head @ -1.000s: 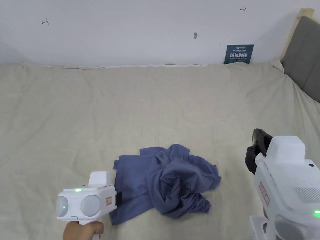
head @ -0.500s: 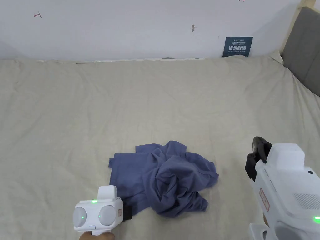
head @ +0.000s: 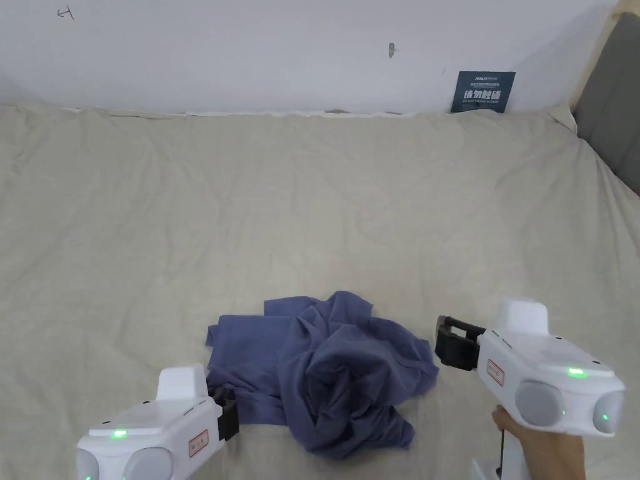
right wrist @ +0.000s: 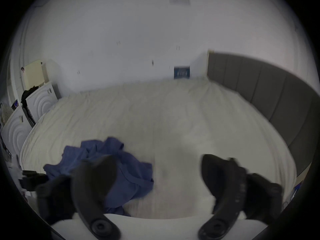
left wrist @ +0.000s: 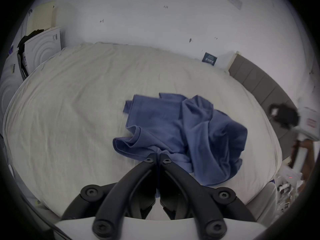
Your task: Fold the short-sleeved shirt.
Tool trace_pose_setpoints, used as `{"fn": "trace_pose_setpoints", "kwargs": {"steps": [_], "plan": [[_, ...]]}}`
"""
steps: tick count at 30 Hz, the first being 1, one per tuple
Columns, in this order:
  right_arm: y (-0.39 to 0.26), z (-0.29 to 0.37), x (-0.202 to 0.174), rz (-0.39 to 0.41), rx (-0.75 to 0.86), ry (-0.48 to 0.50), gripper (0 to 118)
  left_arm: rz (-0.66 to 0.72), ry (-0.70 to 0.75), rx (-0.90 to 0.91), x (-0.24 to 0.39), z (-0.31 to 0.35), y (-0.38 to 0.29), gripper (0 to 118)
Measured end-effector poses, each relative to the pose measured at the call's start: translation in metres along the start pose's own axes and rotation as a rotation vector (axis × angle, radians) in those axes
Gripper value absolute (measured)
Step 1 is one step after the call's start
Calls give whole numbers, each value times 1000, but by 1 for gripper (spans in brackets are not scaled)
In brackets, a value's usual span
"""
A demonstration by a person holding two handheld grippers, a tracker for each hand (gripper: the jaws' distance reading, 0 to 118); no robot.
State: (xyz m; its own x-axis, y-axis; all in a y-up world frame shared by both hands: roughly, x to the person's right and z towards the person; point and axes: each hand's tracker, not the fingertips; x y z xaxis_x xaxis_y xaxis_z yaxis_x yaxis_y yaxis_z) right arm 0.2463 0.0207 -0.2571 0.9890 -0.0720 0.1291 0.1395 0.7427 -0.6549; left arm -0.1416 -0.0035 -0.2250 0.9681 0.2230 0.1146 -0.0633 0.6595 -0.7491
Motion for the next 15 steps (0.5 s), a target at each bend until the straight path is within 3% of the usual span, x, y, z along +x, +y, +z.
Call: {"fn": "trace_pose_setpoints", "kwargs": {"steps": [8, 9, 11, 13, 14, 15], "plan": [[-5, -108, -18, 31, -273, 31, 105, -2, -22, 1, -8, -12, 5, 3], [-5, -116, -24, 62, -315, 33, 97, -2, -24, 0, -9, -15, 4, 3], [-11, -125, -31, 108, -331, 41, 66, -1, -28, -8, -11, -17, 4, 3], [-14, -128, -37, 122, -338, 50, 61, 0, -28, -13, -12, -19, 2, 3], [-17, -128, -36, 162, -313, 2, 58, 1, -26, -13, -13, -19, 1, 3], [-16, -124, -35, 157, -299, 33, 48, 3, -24, -12, -13, -18, 1, 3]]}}
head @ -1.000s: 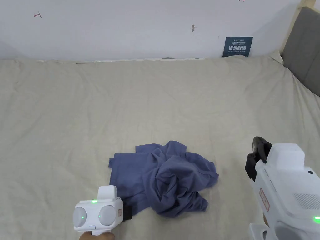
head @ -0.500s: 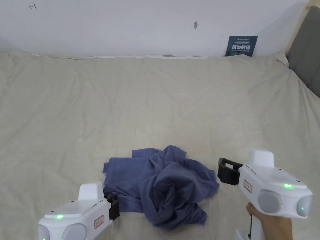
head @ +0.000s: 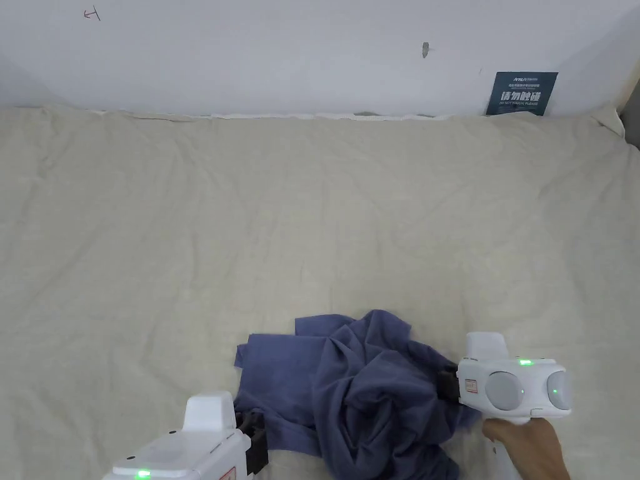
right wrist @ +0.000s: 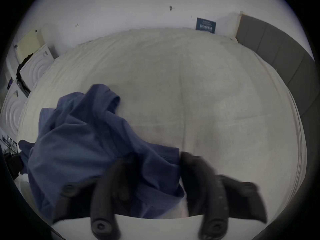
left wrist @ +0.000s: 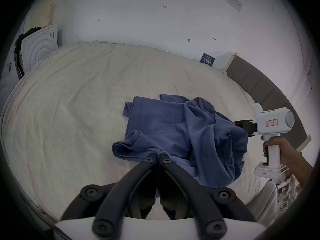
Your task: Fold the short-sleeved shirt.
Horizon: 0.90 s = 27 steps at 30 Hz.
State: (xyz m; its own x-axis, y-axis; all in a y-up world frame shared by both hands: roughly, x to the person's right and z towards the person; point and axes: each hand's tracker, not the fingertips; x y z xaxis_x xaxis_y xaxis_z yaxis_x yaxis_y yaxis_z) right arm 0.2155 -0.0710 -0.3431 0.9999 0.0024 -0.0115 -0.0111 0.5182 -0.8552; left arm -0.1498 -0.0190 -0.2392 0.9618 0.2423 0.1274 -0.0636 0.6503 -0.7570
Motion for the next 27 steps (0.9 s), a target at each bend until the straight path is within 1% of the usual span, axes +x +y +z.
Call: {"fn": "trace_pose_setpoints", "kwargs": {"steps": [1, 2, 4, 6, 8, 10, 12, 14, 15, 17, 18, 21, 24, 25, 27], "plan": [[0, 4, 0, 4, 15, 17, 23, 1, 2, 6, -1, 1, -1, 3], [1, 9, 0, 4, 16, 7, 6, 3, 1, 9, 0, 2, 0, 3], [-2, 31, 1, 28, 48, -6, 6, 12, 0, 10, 0, 3, 3, 3], [1, 54, 6, 22, 132, -41, 6, 42, -14, 28, -2, 7, 9, 3], [9, 89, 14, 38, 216, -59, 6, 72, -23, 59, -5, 14, 24, 3], [22, 121, 21, 72, 281, -72, 6, 78, -23, 102, -9, 22, 46, 3], [38, 154, 33, 84, 365, -96, 6, 57, -8, 169, -12, 32, 76, 3], [58, 186, 44, 76, 430, -115, 6, 26, 29, 250, -15, 48, 114, 3], [67, 207, 45, 71, 464, -113, 7, 12, 45, 288, -17, 56, 135, 3], [88, 231, 54, 40, 501, -96, 7, 27, 56, 343, -23, 71, 176, 3], [99, 241, 57, 30, 524, -93, 7, 36, 49, 372, -26, 78, 198, 3], [134, 267, 65, 49, 613, -165, 7, 36, 96, 471, -25, 99, 257, 3], [166, 287, 75, 5, 679, -152, 7, -4, 156, 536, -19, 116, 309, 3], [176, 294, 78, 2, 703, -163, 7, 7, 177, 555, -18, 120, 326, 3], [197, 303, 83, 10, 731, -187, 7, 26, 171, 592, -16, 129, 355, 3]]}}
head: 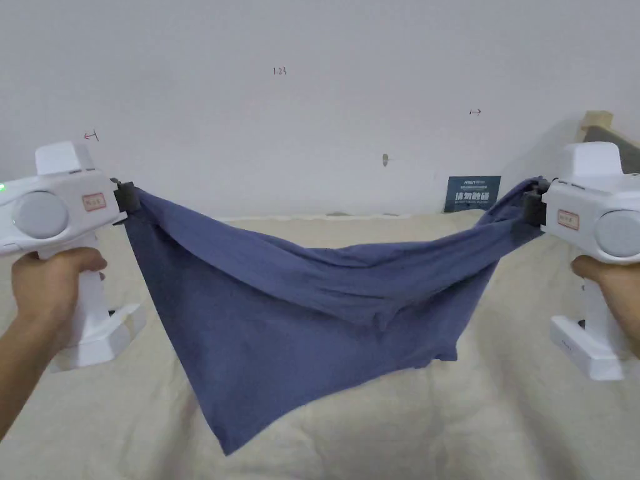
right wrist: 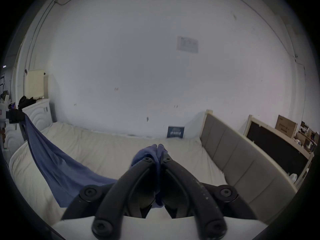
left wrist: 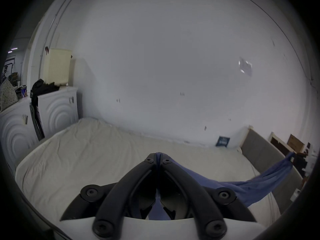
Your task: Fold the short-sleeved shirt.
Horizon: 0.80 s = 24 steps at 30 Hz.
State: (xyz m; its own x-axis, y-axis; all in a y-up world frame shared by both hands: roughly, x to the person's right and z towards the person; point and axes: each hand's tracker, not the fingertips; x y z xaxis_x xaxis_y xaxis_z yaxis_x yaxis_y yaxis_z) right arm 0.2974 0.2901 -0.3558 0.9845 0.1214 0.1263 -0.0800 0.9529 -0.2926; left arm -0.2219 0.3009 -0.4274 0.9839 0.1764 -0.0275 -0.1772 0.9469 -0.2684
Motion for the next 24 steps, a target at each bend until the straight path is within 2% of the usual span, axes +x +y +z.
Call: {"fn": "trace_pose_setpoints", "kwargs": {"steps": [2, 6, 11, 17, 24], "plan": [[15, -9, 5, -11, 20, -7, 7, 0, 31, 43, 2, -10, 22, 3], [35, -30, 16, -84, 32, -13, 7, -43, 105, 85, 2, -33, 51, 3], [30, -59, 18, -136, 12, 9, 7, -106, 157, 98, -2, -56, 48, 3], [-19, -84, -4, -147, -72, 15, 7, -122, 198, 34, -15, -82, 0, 3], [-107, -98, -27, -148, -225, 42, 7, -156, 254, -142, -51, -95, -104, 3]]}}
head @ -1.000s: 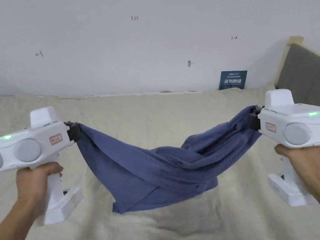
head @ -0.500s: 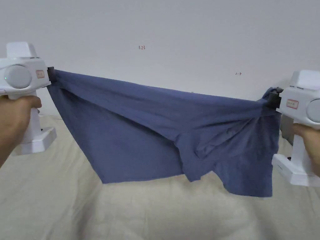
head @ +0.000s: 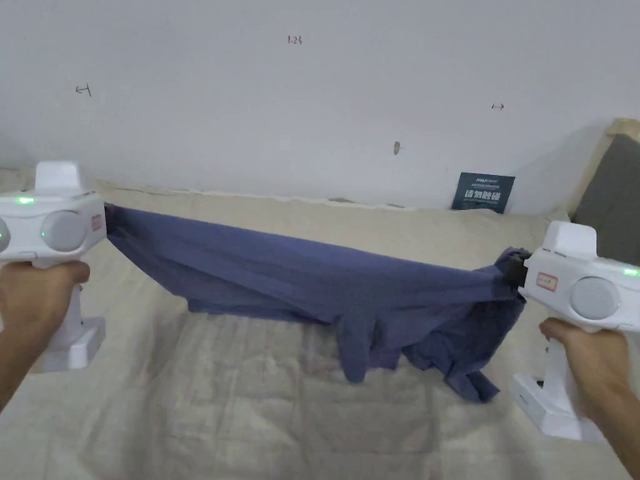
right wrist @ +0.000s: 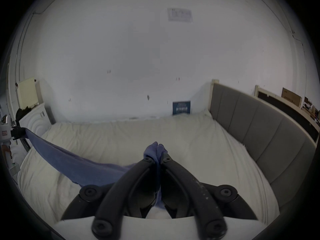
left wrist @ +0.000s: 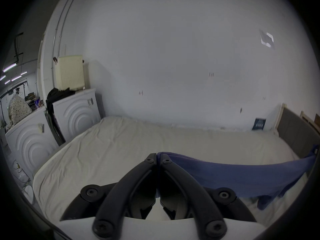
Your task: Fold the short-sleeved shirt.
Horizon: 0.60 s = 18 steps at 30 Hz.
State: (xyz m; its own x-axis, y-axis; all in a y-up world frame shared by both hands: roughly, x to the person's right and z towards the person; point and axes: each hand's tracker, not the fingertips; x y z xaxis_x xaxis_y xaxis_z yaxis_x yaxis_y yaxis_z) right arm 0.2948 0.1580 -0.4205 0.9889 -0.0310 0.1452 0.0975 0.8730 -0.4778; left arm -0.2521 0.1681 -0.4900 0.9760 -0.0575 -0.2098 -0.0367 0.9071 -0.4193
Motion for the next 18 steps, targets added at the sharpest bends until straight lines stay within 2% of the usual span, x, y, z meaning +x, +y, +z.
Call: {"fn": "trace_pose_setpoints", "kwargs": {"steps": [4, 9, 18], "plan": [[-58, -2, 1, -11, -94, -1, 7, -1, -12, -108, -18, 5, -73, 3], [-134, 19, 14, -53, -200, 8, 7, 7, -29, -235, -45, 45, -165, 3], [-243, 107, 31, -103, -286, 2, 7, 7, -23, -362, -96, 139, -270, 3]]}}
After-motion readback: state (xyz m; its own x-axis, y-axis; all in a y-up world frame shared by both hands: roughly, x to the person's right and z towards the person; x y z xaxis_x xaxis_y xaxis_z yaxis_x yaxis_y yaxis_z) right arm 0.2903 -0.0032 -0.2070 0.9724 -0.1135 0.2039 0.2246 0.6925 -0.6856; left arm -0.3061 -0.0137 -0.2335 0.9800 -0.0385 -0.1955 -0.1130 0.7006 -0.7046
